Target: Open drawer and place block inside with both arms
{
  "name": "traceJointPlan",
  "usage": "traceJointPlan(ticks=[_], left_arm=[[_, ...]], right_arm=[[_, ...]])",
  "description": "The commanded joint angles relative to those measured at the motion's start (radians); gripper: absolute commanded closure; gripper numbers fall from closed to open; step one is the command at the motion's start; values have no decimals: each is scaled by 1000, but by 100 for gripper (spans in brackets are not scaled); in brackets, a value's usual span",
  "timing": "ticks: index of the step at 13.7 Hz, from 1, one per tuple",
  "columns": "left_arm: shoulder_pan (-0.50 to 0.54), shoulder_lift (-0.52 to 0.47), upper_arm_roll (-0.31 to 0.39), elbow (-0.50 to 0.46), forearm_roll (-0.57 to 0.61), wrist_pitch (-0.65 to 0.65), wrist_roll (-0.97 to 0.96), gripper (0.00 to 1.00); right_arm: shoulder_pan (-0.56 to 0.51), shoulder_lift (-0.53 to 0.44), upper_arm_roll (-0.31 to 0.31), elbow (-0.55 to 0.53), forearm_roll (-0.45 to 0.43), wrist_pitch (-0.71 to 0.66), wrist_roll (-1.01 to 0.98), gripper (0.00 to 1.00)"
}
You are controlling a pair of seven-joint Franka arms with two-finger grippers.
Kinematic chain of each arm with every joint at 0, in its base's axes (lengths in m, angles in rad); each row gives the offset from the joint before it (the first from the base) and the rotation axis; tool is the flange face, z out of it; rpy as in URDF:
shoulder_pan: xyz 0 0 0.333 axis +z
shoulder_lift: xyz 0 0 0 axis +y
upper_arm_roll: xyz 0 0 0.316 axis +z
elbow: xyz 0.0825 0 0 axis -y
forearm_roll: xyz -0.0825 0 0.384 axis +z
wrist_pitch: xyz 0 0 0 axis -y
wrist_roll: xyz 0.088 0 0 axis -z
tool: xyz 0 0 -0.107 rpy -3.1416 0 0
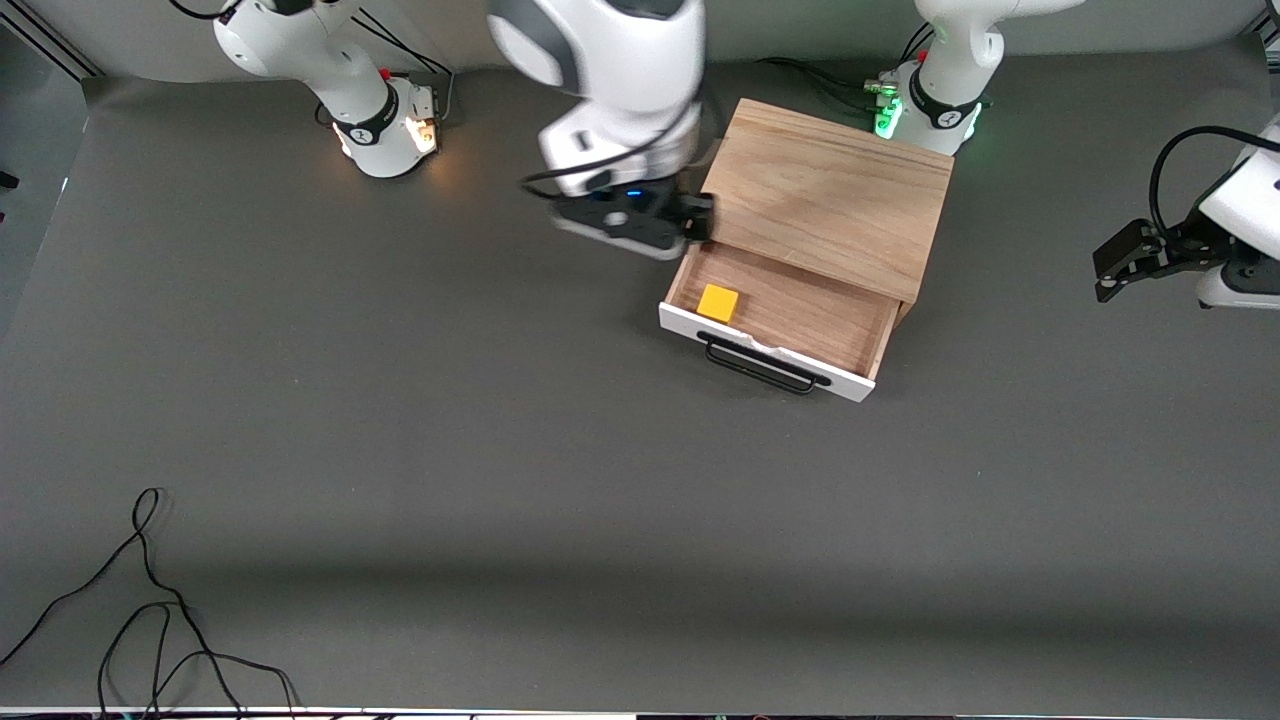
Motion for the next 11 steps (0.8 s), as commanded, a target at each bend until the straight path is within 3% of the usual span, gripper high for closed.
traceJointPlan(ticks=[1,7,11], left_arm=[[0,6,1,24,-3,-35,-2,0],[7,5,1,19,-4,-30,-4,0],[7,3,1,14,-10,-30,-4,0]], right_arm=[[-115,-144,-11,-124,1,-47,-192,0],[-392,-390,-28,-414,4,14,-599,0],[-571,-479,-22,-537,9,68,-815,0]])
